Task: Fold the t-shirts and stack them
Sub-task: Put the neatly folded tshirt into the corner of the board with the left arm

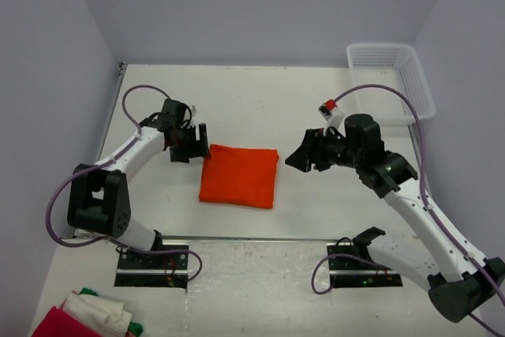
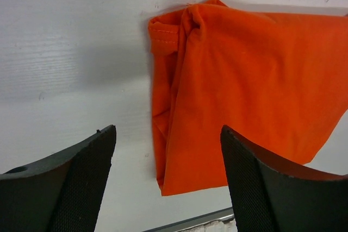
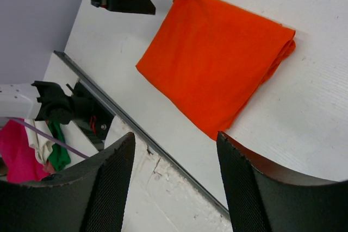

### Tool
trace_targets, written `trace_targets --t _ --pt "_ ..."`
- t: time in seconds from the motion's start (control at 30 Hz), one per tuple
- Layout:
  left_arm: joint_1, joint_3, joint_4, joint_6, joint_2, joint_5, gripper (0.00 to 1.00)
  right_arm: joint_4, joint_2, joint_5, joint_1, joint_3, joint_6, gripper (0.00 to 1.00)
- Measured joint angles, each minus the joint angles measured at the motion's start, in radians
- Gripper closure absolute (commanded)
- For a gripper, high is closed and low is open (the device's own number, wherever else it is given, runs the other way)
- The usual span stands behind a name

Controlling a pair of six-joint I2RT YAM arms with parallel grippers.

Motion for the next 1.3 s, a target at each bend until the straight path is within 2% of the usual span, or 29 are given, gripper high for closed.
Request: trace_targets --t 0.2,0.43,0.67,0.93,1.0,1.13,1.3 --pt "0.000 -0.026 0.002 0.000 0.077 0.043 0.22 -0.007 -0.125 0.000 0.000 -0.018 -0.005 0.37" --pt "0.000 -0.061 0.013 0.014 0.158 0.129 0.22 -0.009 -0.195 0.000 0.000 -0.062 -0.008 0.36" --pt "0.001 -0.117 0.093 0.006 0.162 0.306 0.23 -0.012 -0.233 0.002 0.000 -0.083 -0.008 0.36" --pt "0.000 -0.229 0.234 -0.060 0.157 0.509 0.22 -0.016 -0.245 0.006 0.000 -0.083 -0.008 0.37" --pt "-0.007 -0.243 0.263 -0.082 0.165 0.540 0.25 -0.018 -0.252 0.009 0.000 -0.083 -0.007 0.36" --pt "-0.039 -0.246 0.314 -0.139 0.204 0.580 0.31 -0.028 -0.278 0.023 0.000 -0.084 -0.005 0.37" --pt "-0.108 -0.243 0.367 -0.239 0.211 0.549 0.30 -0.061 -0.308 0.028 0.000 -0.086 -0.001 0.37"
